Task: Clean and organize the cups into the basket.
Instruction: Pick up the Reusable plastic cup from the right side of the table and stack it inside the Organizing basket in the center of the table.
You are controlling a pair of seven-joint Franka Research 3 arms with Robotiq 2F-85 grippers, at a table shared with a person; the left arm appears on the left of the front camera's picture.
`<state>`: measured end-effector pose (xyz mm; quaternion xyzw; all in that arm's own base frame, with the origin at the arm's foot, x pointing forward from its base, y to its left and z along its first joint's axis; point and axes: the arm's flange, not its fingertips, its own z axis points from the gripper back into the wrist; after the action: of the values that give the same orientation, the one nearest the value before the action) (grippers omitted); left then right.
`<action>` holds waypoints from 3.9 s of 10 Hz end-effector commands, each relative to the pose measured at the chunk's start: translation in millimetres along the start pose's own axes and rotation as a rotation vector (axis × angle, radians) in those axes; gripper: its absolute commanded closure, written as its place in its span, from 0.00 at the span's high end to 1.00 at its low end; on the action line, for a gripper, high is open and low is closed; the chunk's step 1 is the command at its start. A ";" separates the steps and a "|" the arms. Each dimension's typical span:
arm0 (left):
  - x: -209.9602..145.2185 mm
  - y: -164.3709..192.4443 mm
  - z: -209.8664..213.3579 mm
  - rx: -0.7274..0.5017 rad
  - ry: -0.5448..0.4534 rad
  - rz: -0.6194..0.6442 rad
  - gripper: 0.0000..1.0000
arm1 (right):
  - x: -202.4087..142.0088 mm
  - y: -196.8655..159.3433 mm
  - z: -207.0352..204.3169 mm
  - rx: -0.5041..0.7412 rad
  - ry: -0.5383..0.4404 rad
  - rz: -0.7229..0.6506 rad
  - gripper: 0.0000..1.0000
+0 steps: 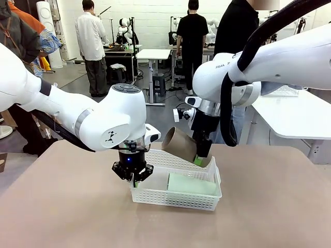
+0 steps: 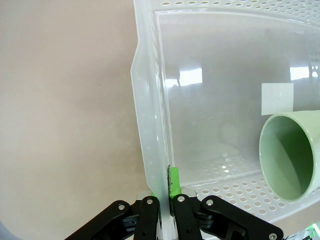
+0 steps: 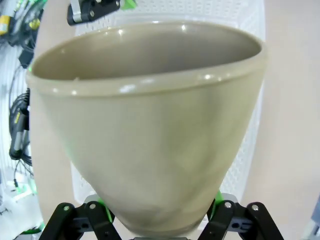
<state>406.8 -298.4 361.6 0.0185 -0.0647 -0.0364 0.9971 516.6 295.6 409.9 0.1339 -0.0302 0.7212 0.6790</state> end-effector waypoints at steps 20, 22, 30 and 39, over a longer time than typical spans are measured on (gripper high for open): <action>-1.0 -0.3 1.6 0.001 -0.008 -0.004 0.00 | -38.8 -7.0 -39.7 0.032 -0.169 0.093 1.00; -1.0 -0.3 1.6 0.001 -0.008 -0.004 0.00 | -50.5 26.1 16.0 -0.031 -0.284 0.105 1.00; -1.0 -0.3 1.6 0.001 -0.008 -0.004 0.00 | -321.0 130.0 126.0 -0.192 -1.185 0.011 1.00; -1.0 -0.3 1.6 0.001 -0.008 -0.004 0.00 | -374.7 77.4 12.3 -0.267 -1.124 -0.064 1.00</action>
<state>406.7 -298.6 361.4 0.0185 -0.0645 -0.0366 0.9971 440.4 -94.7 327.2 0.4175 -0.4666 0.5173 0.5834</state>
